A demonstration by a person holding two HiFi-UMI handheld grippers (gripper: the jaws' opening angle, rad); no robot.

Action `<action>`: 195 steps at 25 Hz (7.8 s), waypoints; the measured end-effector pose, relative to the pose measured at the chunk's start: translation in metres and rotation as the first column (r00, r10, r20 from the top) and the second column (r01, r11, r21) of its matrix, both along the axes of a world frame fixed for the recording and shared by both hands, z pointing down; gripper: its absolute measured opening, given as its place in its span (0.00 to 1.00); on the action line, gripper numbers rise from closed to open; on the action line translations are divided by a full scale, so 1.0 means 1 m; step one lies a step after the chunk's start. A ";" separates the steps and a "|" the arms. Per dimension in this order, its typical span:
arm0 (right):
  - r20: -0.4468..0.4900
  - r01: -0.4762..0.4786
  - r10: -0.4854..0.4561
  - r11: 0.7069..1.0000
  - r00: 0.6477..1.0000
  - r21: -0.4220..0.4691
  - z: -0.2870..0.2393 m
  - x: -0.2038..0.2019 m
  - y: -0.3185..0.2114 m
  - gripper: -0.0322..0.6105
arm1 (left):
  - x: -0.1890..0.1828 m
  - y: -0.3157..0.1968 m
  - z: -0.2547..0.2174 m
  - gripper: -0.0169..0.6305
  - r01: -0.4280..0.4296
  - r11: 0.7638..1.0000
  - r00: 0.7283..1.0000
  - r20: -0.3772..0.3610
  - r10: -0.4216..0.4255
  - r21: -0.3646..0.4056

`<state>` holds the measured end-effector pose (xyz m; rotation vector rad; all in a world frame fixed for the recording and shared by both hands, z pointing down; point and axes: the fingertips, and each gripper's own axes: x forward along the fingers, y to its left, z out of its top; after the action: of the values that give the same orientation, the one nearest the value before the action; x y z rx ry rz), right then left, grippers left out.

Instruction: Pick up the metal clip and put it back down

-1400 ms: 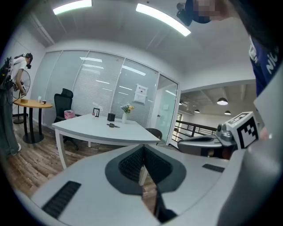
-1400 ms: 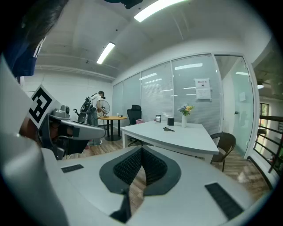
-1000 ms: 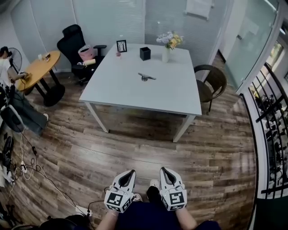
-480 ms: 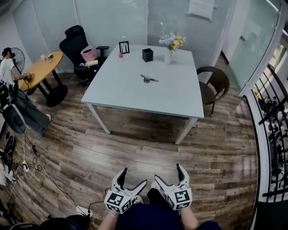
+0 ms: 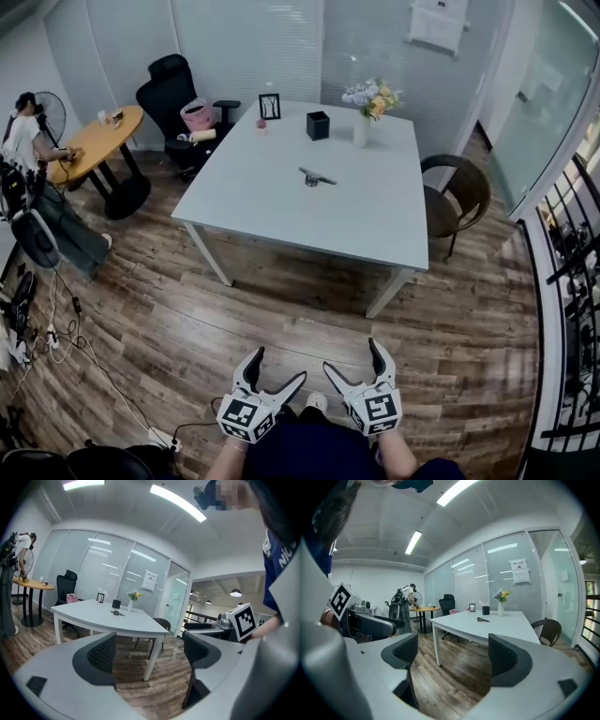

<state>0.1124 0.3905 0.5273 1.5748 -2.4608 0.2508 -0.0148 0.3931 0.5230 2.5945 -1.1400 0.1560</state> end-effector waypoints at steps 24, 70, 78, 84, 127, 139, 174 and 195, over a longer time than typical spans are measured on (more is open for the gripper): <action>-0.009 -0.155 0.155 0.987 0.988 -0.046 0.012 -0.010 -0.146 0.74 | 0.004 -0.176 0.013 0.70 -0.160 0.986 0.987 -0.038 0.159 -0.039; -0.034 0.035 -0.037 0.997 0.999 -0.068 0.028 -0.043 -0.511 0.68 | -0.032 -0.495 0.020 0.70 0.017 0.998 0.998 0.063 -0.013 -0.056; -0.044 0.087 -0.091 0.993 0.995 -0.082 0.033 -0.018 -0.553 0.66 | 0.000 -0.539 0.023 0.70 0.046 0.997 0.998 0.056 -0.042 -0.068; -0.042 0.079 -0.084 0.991 0.996 -0.109 0.042 -0.011 -0.566 0.65 | 0.006 -0.552 0.030 0.70 0.046 0.995 0.998 0.051 -0.041 -0.092; -0.620 -0.013 -0.217 0.939 0.754 -0.344 0.173 0.010 -0.704 0.25 | -0.059 -0.580 0.031 0.70 0.131 0.981 0.989 0.091 -0.118 -0.142; -0.277 -0.050 -0.023 0.966 0.961 -0.253 0.084 0.008 -0.696 0.22 | -0.067 -0.578 0.025 0.70 0.134 0.983 0.990 0.069 -0.126 -0.124; -0.084 -0.084 0.078 0.994 0.993 -0.073 -0.010 -0.042 -0.570 0.22 | -0.047 -0.580 0.005 0.62 -0.066 0.997 0.997 0.030 0.067 -0.035; -0.202 0.134 -0.139 0.990 0.969 -0.039 -0.006 -0.100 -0.629 0.22 | -0.069 -0.575 0.004 0.27 0.027 0.999 0.999 0.037 -0.027 -0.023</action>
<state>0.0122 -0.2388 0.5216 1.3405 -2.3820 0.0912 -0.0834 -0.1821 0.5269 2.5648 -1.1784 0.2104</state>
